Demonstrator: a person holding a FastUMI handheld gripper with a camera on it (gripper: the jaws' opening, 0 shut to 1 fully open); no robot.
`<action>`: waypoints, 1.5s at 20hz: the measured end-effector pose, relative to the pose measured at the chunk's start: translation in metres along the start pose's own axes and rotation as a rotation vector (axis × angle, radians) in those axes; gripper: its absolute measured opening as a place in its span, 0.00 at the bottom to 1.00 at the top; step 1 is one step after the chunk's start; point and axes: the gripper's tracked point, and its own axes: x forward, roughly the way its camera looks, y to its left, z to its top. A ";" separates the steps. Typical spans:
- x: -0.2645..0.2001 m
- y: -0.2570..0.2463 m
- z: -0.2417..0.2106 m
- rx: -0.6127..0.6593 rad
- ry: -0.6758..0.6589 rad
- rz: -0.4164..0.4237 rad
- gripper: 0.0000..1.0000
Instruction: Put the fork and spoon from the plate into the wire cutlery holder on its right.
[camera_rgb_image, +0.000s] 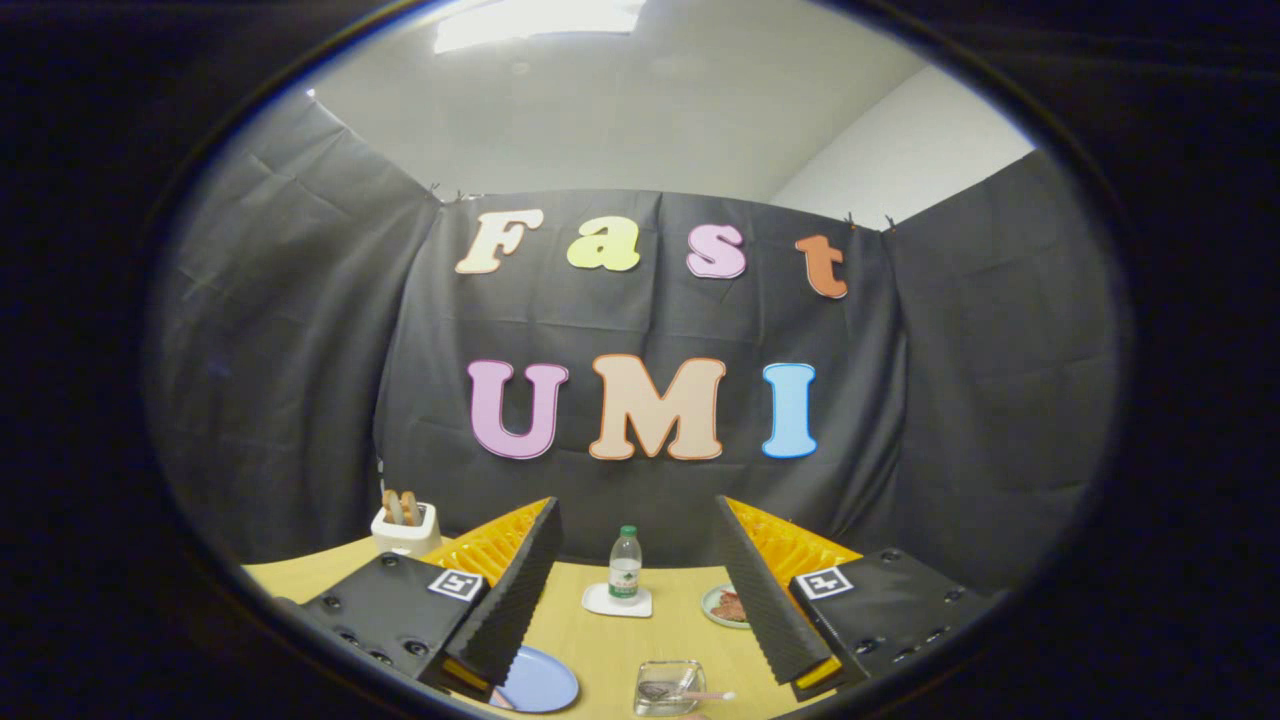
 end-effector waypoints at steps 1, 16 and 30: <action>0.000 -0.002 0.000 -0.002 -0.004 -0.002 0.96; -0.011 0.024 0.009 0.031 -0.032 0.049 0.97; -0.022 0.176 -0.223 -0.144 0.662 0.430 0.99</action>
